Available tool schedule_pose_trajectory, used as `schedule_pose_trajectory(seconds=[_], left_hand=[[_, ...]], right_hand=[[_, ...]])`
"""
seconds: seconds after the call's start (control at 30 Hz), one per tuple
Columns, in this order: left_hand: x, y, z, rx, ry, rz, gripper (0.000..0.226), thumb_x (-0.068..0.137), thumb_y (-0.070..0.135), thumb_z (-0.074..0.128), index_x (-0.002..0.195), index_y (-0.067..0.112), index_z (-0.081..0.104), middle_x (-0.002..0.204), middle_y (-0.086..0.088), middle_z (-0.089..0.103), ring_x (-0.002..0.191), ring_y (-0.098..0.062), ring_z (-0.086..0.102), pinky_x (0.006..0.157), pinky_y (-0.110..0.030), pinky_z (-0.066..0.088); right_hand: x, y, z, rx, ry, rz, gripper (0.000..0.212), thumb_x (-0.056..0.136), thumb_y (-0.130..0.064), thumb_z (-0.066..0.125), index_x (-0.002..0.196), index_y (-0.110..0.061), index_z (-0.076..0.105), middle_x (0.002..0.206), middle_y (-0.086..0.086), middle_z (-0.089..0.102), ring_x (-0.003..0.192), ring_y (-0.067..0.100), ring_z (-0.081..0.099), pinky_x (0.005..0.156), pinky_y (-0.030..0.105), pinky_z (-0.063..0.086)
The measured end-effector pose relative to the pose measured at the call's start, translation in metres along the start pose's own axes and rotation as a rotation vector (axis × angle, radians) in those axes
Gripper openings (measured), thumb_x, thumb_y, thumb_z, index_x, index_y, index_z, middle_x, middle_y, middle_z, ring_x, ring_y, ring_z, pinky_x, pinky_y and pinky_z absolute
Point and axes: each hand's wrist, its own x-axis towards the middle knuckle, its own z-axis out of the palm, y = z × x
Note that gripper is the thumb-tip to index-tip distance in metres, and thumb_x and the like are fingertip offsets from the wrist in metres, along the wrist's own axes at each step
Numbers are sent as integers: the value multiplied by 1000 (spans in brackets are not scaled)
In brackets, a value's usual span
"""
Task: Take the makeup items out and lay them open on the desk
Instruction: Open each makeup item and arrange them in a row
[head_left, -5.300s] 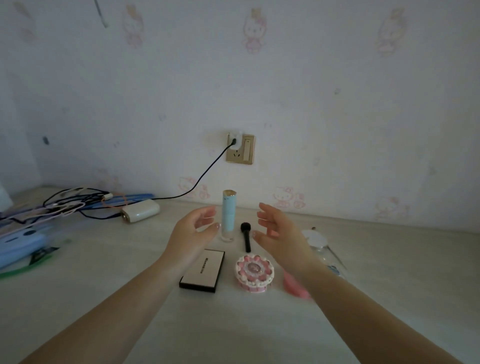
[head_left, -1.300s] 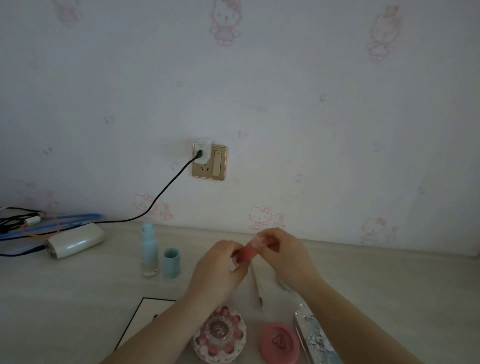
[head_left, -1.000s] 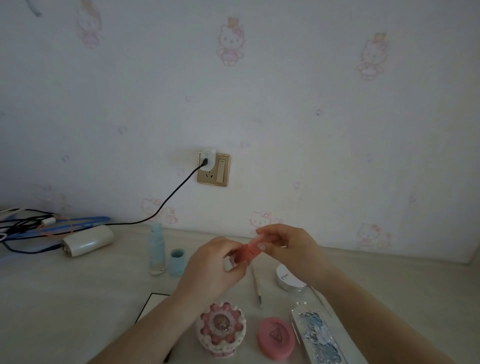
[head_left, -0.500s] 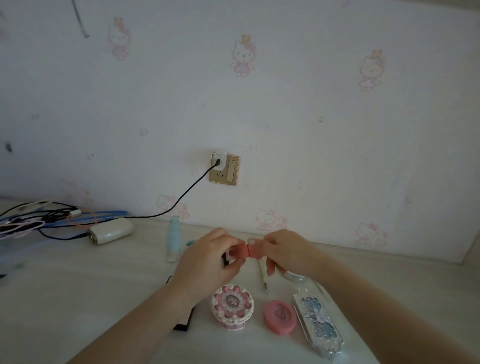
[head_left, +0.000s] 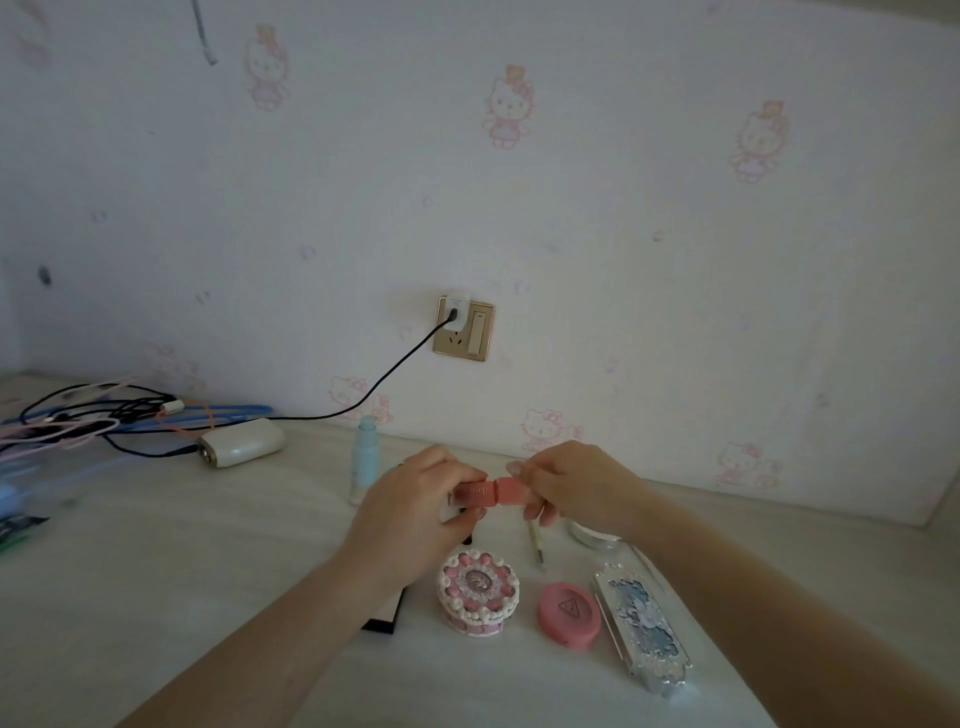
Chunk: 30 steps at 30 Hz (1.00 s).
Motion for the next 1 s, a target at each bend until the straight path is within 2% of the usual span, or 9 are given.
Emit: schedule_pose_trajectory(seconds=[0.1, 0.23, 0.37, 0.5, 0.57, 0.63, 0.73, 0.87, 1.0], left_hand=[[-3, -6, 2, -7, -2, -10, 25, 74, 28, 72, 99, 27, 70, 85, 20, 51, 74, -4, 57, 64, -22, 48], [-6, -10, 6, -23, -12, -36, 25, 75, 24, 74, 99, 26, 70, 82, 21, 49, 73, 0, 56, 62, -20, 47], [-8, -11, 10, -18, -22, -52, 26, 76, 26, 73, 101, 27, 69, 82, 24, 48, 74, 2, 55, 62, -12, 42], [-9, -13, 10, -6, -30, -50, 27, 74, 24, 75, 101, 26, 70, 85, 23, 49, 74, 1, 55, 61, -8, 36], [-11, -15, 11, 6, -44, -48, 29, 73, 25, 77, 101, 26, 71, 86, 23, 49, 73, 0, 55, 60, -6, 34], [-13, -18, 13, 14, -55, -45, 28, 73, 26, 77, 101, 26, 71, 85, 23, 49, 72, 0, 55, 60, -7, 35], [-15, -21, 15, 25, -59, -55, 27, 74, 29, 76, 101, 28, 71, 85, 22, 52, 74, -1, 56, 61, -9, 38], [-17, -29, 16, 29, -53, -98, 24, 75, 32, 74, 99, 31, 70, 88, 18, 62, 82, -2, 59, 69, -22, 50], [-17, -35, 18, 28, -44, -137, 23, 76, 30, 74, 99, 32, 69, 88, 18, 63, 88, -1, 58, 74, -24, 51]], right_hand=[[-1, 0, 1, -145, 34, -67, 26, 89, -44, 54, 98, -25, 69, 86, -10, 66, 76, 6, 58, 69, 20, 42], [2, 7, 9, -290, 97, -201, 39, 84, -38, 64, 121, -28, 61, 108, -5, 57, 96, 11, 54, 85, 26, 44], [6, 12, 14, -284, 81, -171, 53, 84, -47, 60, 132, -26, 51, 117, -6, 54, 104, 9, 53, 87, 21, 40], [5, 15, 14, -186, 9, -36, 45, 91, -56, 42, 123, -27, 56, 106, -8, 67, 98, 9, 62, 88, 27, 46], [5, 17, 15, -133, -33, -29, 34, 93, -48, 44, 107, -25, 65, 87, -10, 71, 79, 4, 67, 82, 26, 51], [6, 19, 17, -170, -37, -45, 24, 92, -41, 49, 102, -26, 65, 80, -12, 69, 74, 3, 66, 77, 25, 52], [7, 23, 20, -272, 8, -75, 22, 89, -42, 54, 107, -32, 61, 85, -16, 61, 80, 6, 60, 75, 26, 50], [6, 30, 18, -297, 56, -124, 23, 87, -38, 59, 108, -29, 59, 101, -14, 66, 89, 7, 63, 79, 27, 50], [9, 41, 24, -306, 91, -118, 21, 88, -37, 57, 108, -30, 57, 104, -12, 68, 91, 10, 64, 80, 30, 51]])
